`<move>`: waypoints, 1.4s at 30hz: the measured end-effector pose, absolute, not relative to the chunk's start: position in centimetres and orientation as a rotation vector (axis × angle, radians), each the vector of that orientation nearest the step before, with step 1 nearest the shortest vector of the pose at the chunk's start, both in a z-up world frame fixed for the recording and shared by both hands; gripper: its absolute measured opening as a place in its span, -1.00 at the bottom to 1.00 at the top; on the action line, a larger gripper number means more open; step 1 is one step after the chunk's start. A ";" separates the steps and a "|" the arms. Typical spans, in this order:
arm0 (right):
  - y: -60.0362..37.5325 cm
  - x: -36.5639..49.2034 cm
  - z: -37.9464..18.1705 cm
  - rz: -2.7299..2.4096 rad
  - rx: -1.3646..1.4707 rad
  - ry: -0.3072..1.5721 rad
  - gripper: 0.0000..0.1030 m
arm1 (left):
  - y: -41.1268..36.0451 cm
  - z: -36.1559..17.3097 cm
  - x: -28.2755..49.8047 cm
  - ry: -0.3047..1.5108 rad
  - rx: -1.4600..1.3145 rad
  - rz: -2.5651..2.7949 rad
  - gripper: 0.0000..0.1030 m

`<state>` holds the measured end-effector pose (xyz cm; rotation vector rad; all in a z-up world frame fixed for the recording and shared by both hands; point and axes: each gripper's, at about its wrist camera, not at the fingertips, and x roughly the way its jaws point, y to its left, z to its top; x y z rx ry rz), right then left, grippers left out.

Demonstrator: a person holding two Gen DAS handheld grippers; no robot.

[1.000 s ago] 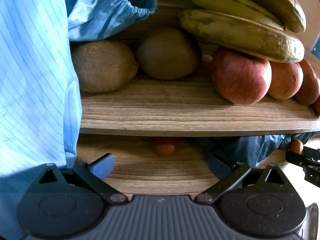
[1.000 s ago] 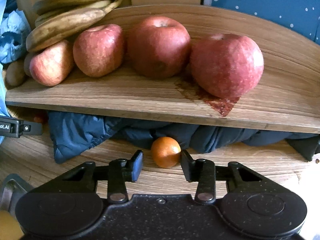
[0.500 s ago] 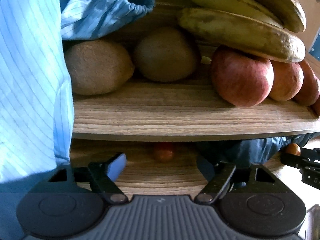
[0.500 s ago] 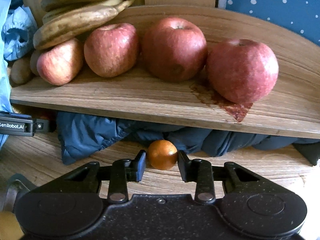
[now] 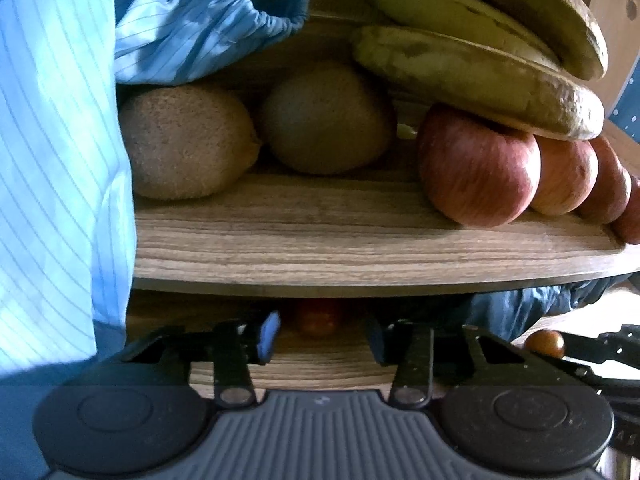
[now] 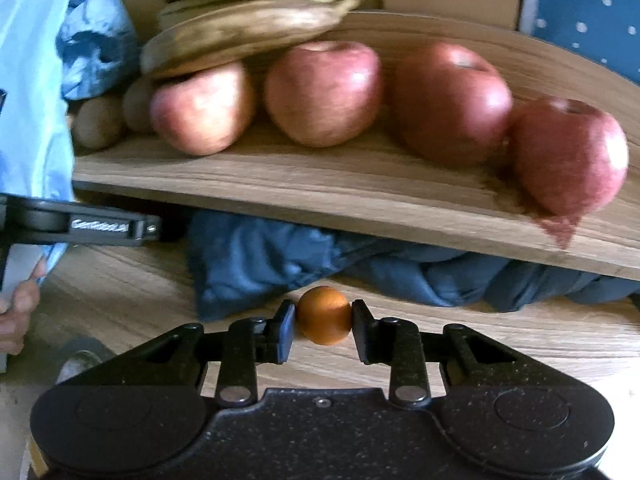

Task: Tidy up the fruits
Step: 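Close right tool on the small tangerine while left tool grasps the red cherry tomato, then carry the tangerine and cherry tomato back over the steel tray with both tools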

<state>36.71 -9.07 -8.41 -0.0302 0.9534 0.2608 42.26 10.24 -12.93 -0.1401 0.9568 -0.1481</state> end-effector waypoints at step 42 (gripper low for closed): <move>-6.7 32.6 -7.0 0.367 -0.018 0.934 -0.39 | 8.6 -10.4 36.5 1.010 -0.188 -0.217 -0.50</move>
